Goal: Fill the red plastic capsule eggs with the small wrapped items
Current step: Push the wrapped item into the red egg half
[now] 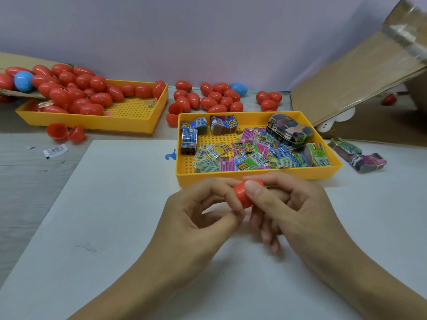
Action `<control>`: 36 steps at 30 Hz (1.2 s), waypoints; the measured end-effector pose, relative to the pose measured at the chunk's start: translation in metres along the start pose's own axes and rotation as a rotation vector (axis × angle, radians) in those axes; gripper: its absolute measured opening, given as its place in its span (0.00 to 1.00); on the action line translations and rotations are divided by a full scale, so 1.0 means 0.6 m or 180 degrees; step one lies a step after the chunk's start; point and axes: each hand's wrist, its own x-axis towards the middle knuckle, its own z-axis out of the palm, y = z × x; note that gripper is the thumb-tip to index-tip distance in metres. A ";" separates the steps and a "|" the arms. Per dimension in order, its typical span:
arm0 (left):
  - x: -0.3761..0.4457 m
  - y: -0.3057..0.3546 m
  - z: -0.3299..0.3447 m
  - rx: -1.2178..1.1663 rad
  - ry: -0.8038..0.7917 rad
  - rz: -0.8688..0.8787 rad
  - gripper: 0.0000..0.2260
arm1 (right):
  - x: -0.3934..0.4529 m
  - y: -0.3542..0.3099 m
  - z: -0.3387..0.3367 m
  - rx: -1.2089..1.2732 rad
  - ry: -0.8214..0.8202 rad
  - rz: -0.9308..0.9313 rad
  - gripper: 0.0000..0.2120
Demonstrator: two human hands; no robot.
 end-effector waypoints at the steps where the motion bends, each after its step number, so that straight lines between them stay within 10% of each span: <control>1: 0.000 -0.002 -0.001 -0.0061 -0.0015 0.0003 0.09 | -0.002 0.001 0.000 -0.0009 -0.0005 -0.0072 0.08; 9: 0.012 0.007 -0.009 -0.0530 0.0303 -0.0901 0.17 | -0.013 0.006 0.002 -0.0468 -0.0173 -0.0654 0.14; 19: 0.005 0.003 -0.009 -0.0674 0.0588 -0.0383 0.13 | 0.006 0.001 -0.023 -0.2309 0.0404 -0.1803 0.19; 25: 0.005 -0.001 -0.009 -0.0519 0.0867 -0.0008 0.13 | 0.022 0.009 -0.014 -0.3463 0.0116 -0.0813 0.37; 36: 0.005 -0.001 -0.006 -0.0380 0.0924 0.0083 0.13 | 0.029 0.014 -0.021 -0.2398 0.0647 -0.0874 0.09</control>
